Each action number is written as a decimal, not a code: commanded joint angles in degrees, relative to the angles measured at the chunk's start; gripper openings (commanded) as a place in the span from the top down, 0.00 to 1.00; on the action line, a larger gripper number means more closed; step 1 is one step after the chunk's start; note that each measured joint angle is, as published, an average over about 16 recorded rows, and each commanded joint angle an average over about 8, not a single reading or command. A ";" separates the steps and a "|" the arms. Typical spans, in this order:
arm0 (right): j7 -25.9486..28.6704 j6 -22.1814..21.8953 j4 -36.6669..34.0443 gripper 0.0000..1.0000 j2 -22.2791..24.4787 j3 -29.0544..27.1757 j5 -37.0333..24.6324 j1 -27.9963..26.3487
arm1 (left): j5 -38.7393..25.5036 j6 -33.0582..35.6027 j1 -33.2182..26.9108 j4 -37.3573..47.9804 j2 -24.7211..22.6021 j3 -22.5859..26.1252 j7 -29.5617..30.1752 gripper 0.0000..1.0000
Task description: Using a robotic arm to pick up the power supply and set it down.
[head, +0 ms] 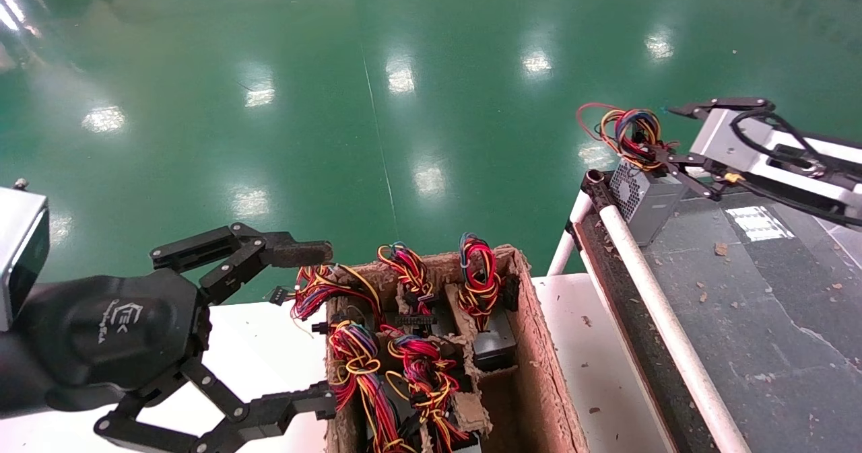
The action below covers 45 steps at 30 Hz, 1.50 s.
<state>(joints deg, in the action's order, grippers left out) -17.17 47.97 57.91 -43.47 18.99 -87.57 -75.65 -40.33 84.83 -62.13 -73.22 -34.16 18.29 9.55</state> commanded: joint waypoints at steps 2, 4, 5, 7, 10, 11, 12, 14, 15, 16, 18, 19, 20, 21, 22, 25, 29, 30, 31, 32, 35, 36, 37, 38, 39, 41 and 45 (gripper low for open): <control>1.20 0.94 0.70 0.00 0.98 -0.14 0.38 0.08 | 0.00 0.00 0.00 0.00 0.00 0.01 0.00 0.00; 2.41 2.07 1.17 0.00 1.82 -0.46 1.31 0.12 | 0.01 0.00 0.00 0.00 0.00 0.01 0.00 0.00; 2.99 2.64 1.35 0.00 2.22 -0.61 1.78 0.14 | 0.01 0.00 0.00 0.00 0.00 0.01 -0.01 0.00; 4.03 3.69 1.55 0.00 2.90 -0.88 2.67 0.14 | 0.01 -0.01 0.00 0.00 0.01 0.02 -0.01 0.00; 5.36 4.96 1.36 0.00 3.59 -1.36 4.08 0.08 | 0.01 -0.01 0.00 0.00 0.01 0.02 -0.01 0.00; 5.73 5.23 1.20 0.00 3.72 -1.54 4.56 0.06 | 0.02 -0.01 -0.01 0.00 0.01 0.02 -0.01 0.00; 6.03 5.43 1.04 0.00 3.81 -1.71 4.97 0.04 | 0.02 -0.01 -0.01 0.00 0.01 0.02 -0.01 0.00; 6.72 5.83 0.64 0.00 3.95 -2.12 5.98 0.02 | 0.02 -0.01 0.00 0.00 0.01 0.03 -0.01 0.00; 7.08 6.04 0.48 0.00 4.02 -2.33 6.54 0.03 | 0.02 -0.02 0.00 0.01 0.01 0.03 -0.02 0.00; 7.40 6.25 0.38 0.00 4.08 -2.51 7.07 0.08 | 0.02 -0.02 0.00 0.01 0.01 0.02 -0.02 0.00; 8.08 6.88 0.39 0.00 4.20 -2.71 8.15 0.29 | 0.02 -0.02 0.00 0.02 0.01 0.03 -0.02 0.00; 8.41 7.26 0.49 0.00 4.27 -2.76 8.69 0.43 | 0.02 -0.02 0.00 0.02 0.01 0.03 -0.02 0.00; 8.82 7.74 0.61 0.00 4.36 -2.83 9.36 0.60 | 0.02 -0.02 0.00 0.03 0.01 0.03 -0.03 0.00; 9.20 8.23 0.80 0.00 4.44 -2.88 10.02 0.79 | 0.03 -0.02 0.00 0.03 0.01 0.03 -0.03 0.00; 9.51 8.72 1.05 0.00 4.51 -2.88 10.61 1.01 | 0.03 -0.02 0.00 0.04 0.01 0.03 -0.03 0.00; 10.50 10.28 1.84 0.00 4.72 -2.88 12.50 1.72 | 0.03 -0.02 -0.01 0.05 0.01 0.04 -0.04 0.00; 11.82 12.36 2.89 0.00 5.01 -2.89 15.03 2.66 | 0.03 -0.02 -0.01 0.05 0.01 0.05 -0.04 0.00; 12.16 12.89 3.15 0.00 5.08 -2.89 15.66 2.89 | 0.03 -0.02 -0.02 0.05 0.01 0.05 -0.04 0.00; 12.48 13.40 3.41 0.00 5.15 -2.89 16.28 3.12 | 0.03 -0.02 -0.02 0.05 0.01 0.05 -0.04 0.00; 12.82 13.92 3.67 0.00 5.22 -2.89 16.91 3.36 | 0.04 -0.02 -0.02 0.05 0.01 0.05 -0.04 0.00; 13.81 15.49 4.46 0.00 5.43 -2.90 18.81 4.07 | 0.04 -0.02 -0.02 0.06 0.01 0.06 -0.05 0.00; 14.14 16.01 4.73 0.00 5.50 -2.90 19.44 4.30 | 0.04 -0.02 -0.02 0.06 0.01 0.06 -0.05 0.00; 14.46 16.52 4.98 0.00 5.57 -2.90 20.06 4.53 | 0.04 -0.02 -0.02 0.06 0.02 0.06 -0.05 0.00; 14.80 17.05 5.25 0.00 5.64 -2.90 20.69 4.77 | 0.04 -0.02 -0.02 0.06 0.02 0.06 -0.05 0.00; 15.13 17.57 5.51 0.00 5.71 -2.90 21.33 5.01 | 0.04 -0.02 -0.02 0.06 0.02 0.06 -0.05 0.00; 15.79 18.61 6.03 0.00 5.85 -2.91 22.58 5.47 | 0.05 -0.02 -0.02 0.06 0.02 0.07 -0.05 0.00; 17.11 20.69 7.09 0.00 6.14 -2.91 25.11 6.41 | 0.05 -0.03 -0.02 0.06 0.02 0.08 -0.06 0.00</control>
<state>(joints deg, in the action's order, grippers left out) -0.07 68.65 64.99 -37.33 16.07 -62.48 -69.25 -40.28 84.80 -62.16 -73.16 -34.14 18.37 9.50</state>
